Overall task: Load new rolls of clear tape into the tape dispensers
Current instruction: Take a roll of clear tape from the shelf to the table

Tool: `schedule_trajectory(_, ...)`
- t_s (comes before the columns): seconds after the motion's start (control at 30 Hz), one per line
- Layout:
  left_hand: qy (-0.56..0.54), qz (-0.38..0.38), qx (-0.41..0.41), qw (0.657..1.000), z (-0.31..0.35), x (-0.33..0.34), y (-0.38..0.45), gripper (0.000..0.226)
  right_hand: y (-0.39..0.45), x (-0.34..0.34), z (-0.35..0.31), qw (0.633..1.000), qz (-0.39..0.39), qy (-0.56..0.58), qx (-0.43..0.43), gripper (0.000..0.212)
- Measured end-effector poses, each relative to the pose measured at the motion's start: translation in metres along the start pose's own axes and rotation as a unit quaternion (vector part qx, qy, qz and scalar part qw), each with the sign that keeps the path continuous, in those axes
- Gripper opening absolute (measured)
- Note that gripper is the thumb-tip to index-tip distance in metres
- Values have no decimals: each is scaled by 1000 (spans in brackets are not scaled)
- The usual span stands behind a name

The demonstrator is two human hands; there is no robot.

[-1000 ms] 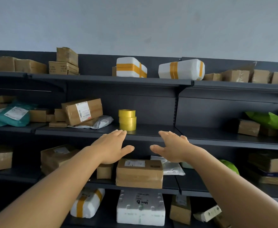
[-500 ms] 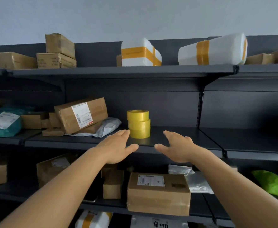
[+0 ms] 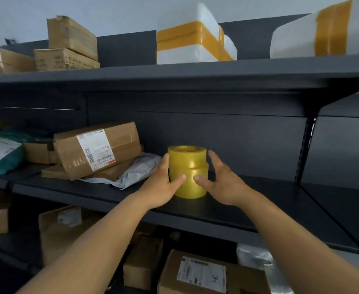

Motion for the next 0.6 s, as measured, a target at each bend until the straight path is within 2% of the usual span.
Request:
schedule_trajectory(0.2,-104,66,-35,992,-9,10,35,84,43,14,7,989,45,131,58,93)
schedule_trajectory(0.4,-124,82,-52,988,-15,16,61,88,66,29,3,975,58,187,107,90)
schedule_trajectory(0.6,-213,70,-45,974,-24,18,63,88,71,39,2,954,68,260,130,87)
Point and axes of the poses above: each hand's wrist, its own y-axis towards the middle knuckle, its own x-axis out of the palm, z = x × y, the point moved 3 cm from there along y, towards the middle knuckle, and after that the axes turned 4 degrees about x, right-handed, at the moved point
